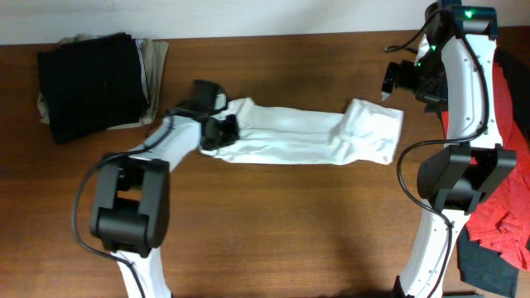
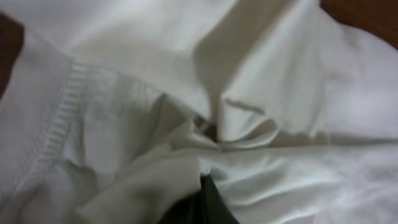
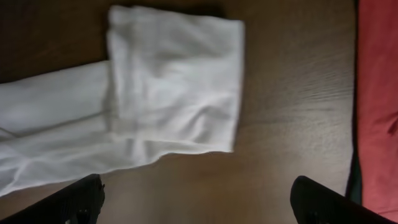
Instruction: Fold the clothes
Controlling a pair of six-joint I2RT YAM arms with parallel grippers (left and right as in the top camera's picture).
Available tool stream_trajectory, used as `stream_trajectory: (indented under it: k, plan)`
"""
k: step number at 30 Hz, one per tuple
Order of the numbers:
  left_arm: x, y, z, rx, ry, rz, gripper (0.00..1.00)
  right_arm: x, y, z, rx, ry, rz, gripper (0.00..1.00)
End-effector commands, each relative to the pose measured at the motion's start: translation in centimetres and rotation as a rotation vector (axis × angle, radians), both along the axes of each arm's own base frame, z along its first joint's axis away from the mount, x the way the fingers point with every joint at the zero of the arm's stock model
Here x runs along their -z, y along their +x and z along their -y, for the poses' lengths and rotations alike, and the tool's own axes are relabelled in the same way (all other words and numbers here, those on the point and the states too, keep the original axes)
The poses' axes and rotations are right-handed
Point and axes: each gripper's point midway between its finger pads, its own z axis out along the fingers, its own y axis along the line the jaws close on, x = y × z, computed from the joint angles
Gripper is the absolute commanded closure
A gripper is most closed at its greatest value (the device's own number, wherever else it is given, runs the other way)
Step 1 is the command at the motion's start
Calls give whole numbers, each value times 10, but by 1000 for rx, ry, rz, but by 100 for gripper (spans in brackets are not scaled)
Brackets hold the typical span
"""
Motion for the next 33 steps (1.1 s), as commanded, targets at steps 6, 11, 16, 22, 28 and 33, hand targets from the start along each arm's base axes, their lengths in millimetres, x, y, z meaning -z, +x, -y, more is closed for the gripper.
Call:
stream_trajectory:
  k: [6,11,16,22,28,33]
  plan:
    - [47,-38,-128,-284,126,-266,91,5,3,-77,-162,48,-3,1]
    - [47,-39,-131,-290,127,-271,13,13,6,-145,-269,46,31,1]
    - [47,-39,-131,-291,127,-270,1,55,-1,-185,-232,-26,-1,0]
    - [48,-39,-137,-298,160,-266,1,79,-12,-241,-304,-100,50,4]
    - [48,-39,-137,-299,160,-266,1,101,-15,-250,-225,-172,42,14]
    - [48,-39,-137,-298,160,-267,1,130,-12,-246,-229,-211,9,22]
